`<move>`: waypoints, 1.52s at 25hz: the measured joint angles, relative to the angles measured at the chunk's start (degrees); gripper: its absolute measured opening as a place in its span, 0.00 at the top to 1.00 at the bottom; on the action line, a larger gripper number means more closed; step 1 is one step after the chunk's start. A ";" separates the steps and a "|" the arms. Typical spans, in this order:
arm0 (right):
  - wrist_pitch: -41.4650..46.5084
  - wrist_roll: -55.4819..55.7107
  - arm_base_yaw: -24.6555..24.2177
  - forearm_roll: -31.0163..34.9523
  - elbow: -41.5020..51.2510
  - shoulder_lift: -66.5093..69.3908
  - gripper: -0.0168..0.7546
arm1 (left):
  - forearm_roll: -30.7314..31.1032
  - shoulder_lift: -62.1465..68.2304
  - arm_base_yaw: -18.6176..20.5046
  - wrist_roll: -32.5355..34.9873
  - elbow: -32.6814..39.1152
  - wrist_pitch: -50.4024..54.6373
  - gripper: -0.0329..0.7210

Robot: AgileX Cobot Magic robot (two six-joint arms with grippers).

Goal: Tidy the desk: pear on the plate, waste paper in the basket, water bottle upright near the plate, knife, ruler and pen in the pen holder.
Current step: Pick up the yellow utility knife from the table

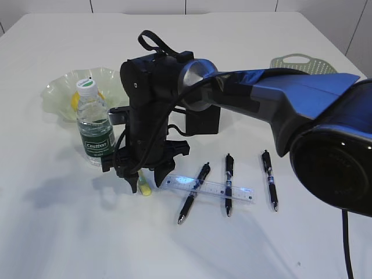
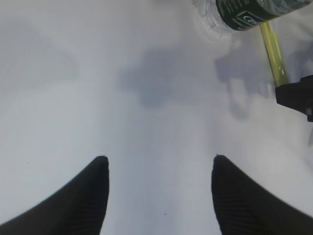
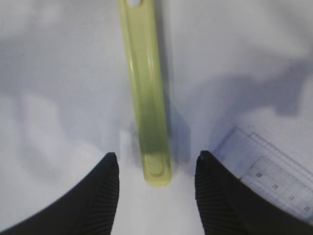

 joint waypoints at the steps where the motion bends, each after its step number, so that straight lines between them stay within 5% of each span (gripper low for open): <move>1: -0.13 0.00 0.00 0.00 0.00 0.03 0.49 | 0.00 0.00 0.00 0.00 0.00 0.00 0.34; 21: -0.14 0.23 0.00 -0.03 0.00 1.21 0.50 | 0.00 0.00 0.00 0.00 0.00 0.00 0.34; 30: -0.14 0.23 0.00 0.36 0.00 1.21 0.79 | 0.00 0.00 0.00 0.00 0.00 0.00 0.34; 38: -0.14 0.12 0.00 0.47 -1.86 1.21 0.80 | 0.00 0.00 0.00 0.00 0.00 0.00 0.34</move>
